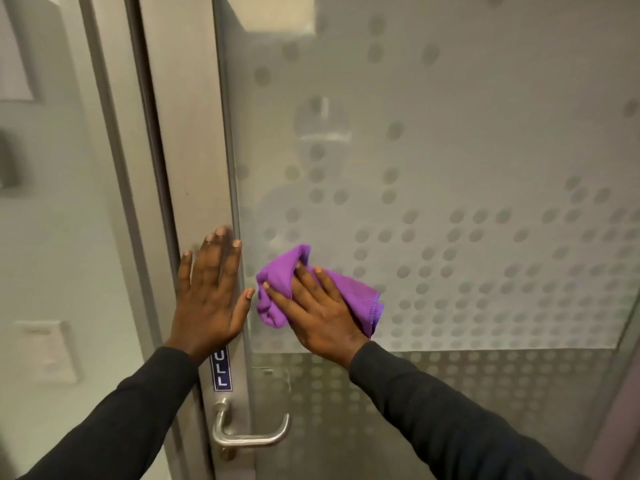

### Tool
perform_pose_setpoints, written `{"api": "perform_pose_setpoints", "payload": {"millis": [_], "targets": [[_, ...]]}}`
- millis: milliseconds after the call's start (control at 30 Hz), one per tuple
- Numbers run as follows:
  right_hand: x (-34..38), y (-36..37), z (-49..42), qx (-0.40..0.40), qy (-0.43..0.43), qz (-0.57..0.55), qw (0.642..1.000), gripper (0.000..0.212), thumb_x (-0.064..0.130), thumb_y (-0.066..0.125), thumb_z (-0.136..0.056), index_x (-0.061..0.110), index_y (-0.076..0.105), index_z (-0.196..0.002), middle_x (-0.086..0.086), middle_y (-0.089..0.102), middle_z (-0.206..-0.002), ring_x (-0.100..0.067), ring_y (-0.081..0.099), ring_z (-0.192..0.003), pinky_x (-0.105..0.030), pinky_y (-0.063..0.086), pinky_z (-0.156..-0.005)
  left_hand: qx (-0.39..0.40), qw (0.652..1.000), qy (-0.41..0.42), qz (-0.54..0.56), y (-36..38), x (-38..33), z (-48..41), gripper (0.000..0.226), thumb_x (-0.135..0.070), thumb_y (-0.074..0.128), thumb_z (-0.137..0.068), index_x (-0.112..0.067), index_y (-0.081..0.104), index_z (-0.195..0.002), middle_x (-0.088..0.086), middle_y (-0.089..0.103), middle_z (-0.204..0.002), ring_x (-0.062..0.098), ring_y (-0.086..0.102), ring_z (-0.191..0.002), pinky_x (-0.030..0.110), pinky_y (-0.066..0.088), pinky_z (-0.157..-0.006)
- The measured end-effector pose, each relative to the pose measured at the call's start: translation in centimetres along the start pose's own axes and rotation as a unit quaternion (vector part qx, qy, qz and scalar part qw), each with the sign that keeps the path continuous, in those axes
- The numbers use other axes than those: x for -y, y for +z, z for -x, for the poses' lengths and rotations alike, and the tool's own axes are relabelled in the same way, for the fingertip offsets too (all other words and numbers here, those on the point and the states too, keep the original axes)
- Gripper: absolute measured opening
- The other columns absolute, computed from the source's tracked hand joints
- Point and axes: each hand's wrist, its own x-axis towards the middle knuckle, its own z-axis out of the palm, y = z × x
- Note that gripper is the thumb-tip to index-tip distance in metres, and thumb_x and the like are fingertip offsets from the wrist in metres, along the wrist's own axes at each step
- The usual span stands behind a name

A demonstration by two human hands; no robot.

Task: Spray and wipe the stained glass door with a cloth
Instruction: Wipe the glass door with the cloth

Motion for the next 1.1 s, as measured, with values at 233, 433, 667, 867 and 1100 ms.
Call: {"api": "perform_pose_setpoints", "payload": {"millis": [233, 433, 667, 867, 1100], "targets": [[0.7, -1.7, 5.5, 0.224, -0.13, -0.141, 0.956, 0.053, 0.01, 0.048, -0.102, 0.016, 0.043, -0.154, -0.011, 0.027, -0.165, -0.026, 0.006, -0.156, -0.04, -0.008, -0.127, 0.052, 0.998, -0.019, 0.042, -0.5, -2.5, 4.1, 0.081, -0.05, 0.039, -0.097, -0.01, 0.013, -0.163, 0.016, 0.006, -0.171, 0.032, 0.01, -0.159, 0.056, 0.011, -0.126], [0.8, -5.9, 13.8, 0.234, 0.022, -0.28, 0.931, 0.035, 0.018, 0.05, -0.104, 0.02, 0.062, -0.136, 0.001, 0.051, -0.154, -0.014, 0.034, -0.15, -0.035, 0.028, -0.123, 0.087, 0.986, -0.051, 0.132, -1.8, -7.6, 8.7, 0.076, -0.053, 0.032, -0.1, -0.017, 0.01, -0.164, 0.008, 0.006, -0.172, 0.024, 0.006, -0.159, 0.045, 0.002, -0.128], [3.4, -10.4, 20.0, 0.091, 0.454, -0.526, 0.713, 0.037, 0.013, 0.053, -0.105, 0.034, 0.067, -0.131, 0.019, 0.063, -0.138, -0.003, 0.055, -0.133, -0.02, 0.041, -0.111, 0.183, 0.909, -0.133, 0.351, -4.7, -18.9, 13.5, 0.05, -0.051, 0.04, -0.1, -0.016, 0.061, -0.128, -0.003, 0.06, -0.123, 0.021, 0.059, -0.117, 0.033, 0.043, -0.102], [6.7, -13.3, 21.4, 0.022, 0.522, -0.596, 0.609, 0.041, 0.006, 0.051, -0.104, 0.033, 0.069, -0.13, 0.014, 0.065, -0.138, -0.006, 0.056, -0.132, -0.013, 0.042, -0.104, 0.28, 0.692, -0.283, 0.603, -7.9, -26.7, 13.9, 0.039, -0.058, 0.053, -0.09, -0.026, 0.067, -0.108, -0.007, 0.072, -0.099, 0.005, 0.069, -0.093, 0.025, 0.052, -0.084], [7.7, -15.6, 23.2, 0.056, 0.54, -0.542, 0.642, 0.045, 0.015, 0.05, -0.106, 0.05, 0.062, -0.132, 0.018, 0.061, -0.138, 0.003, 0.057, -0.126, -0.019, 0.045, -0.106, 0.3, 0.537, -0.416, 0.67, -9.0, -30.7, 14.5, 0.049, -0.062, 0.074, -0.073, -0.026, 0.072, -0.105, 0.006, 0.078, -0.102, 0.026, 0.074, -0.098, 0.041, 0.059, -0.09]]}}
